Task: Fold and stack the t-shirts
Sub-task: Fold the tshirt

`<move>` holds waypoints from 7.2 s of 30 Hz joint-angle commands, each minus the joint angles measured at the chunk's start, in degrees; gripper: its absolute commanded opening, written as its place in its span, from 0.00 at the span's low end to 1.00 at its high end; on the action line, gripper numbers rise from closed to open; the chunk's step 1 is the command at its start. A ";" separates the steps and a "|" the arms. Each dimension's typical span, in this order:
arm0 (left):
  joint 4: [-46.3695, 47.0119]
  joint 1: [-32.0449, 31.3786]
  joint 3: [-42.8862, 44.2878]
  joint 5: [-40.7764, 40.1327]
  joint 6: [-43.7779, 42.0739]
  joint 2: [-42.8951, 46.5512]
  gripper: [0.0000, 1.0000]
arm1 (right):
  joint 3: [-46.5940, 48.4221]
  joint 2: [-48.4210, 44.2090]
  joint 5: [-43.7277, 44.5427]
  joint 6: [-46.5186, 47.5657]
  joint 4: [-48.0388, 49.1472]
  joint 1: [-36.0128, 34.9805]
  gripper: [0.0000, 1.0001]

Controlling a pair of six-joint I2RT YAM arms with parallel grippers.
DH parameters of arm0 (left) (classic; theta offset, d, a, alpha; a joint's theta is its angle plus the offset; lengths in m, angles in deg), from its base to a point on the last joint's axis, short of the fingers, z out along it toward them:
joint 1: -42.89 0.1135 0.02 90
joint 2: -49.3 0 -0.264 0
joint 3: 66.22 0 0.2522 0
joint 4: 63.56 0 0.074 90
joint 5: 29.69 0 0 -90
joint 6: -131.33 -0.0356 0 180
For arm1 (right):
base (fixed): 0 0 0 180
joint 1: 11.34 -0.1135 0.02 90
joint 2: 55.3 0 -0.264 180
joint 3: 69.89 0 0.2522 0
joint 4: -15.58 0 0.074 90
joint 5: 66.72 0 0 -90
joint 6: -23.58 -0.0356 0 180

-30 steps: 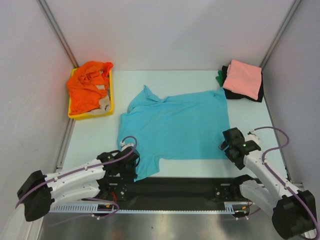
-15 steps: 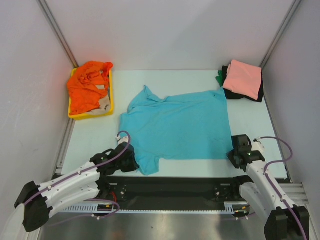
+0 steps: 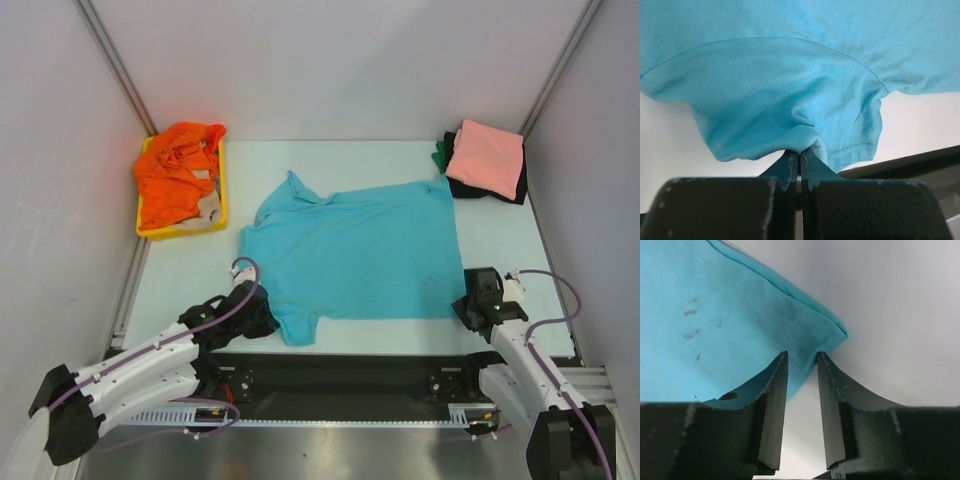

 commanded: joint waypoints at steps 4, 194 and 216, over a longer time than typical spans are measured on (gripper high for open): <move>-0.61 0.56 2.93 -1.73 -1.23 1.24 0.00 | -1.53 1.00 -2.42 2.29 2.22 0.92 0.17; 14.15 35.98 13.66 9.87 -18.28 -13.34 0.75 | 54.80 64.90 -1.10 30.07 16.46 4.70 0.09; 17.14 35.89 53.80 12.06 -18.19 -61.62 0.73 | 55.24 59.80 -12.96 30.77 14.61 7.78 0.00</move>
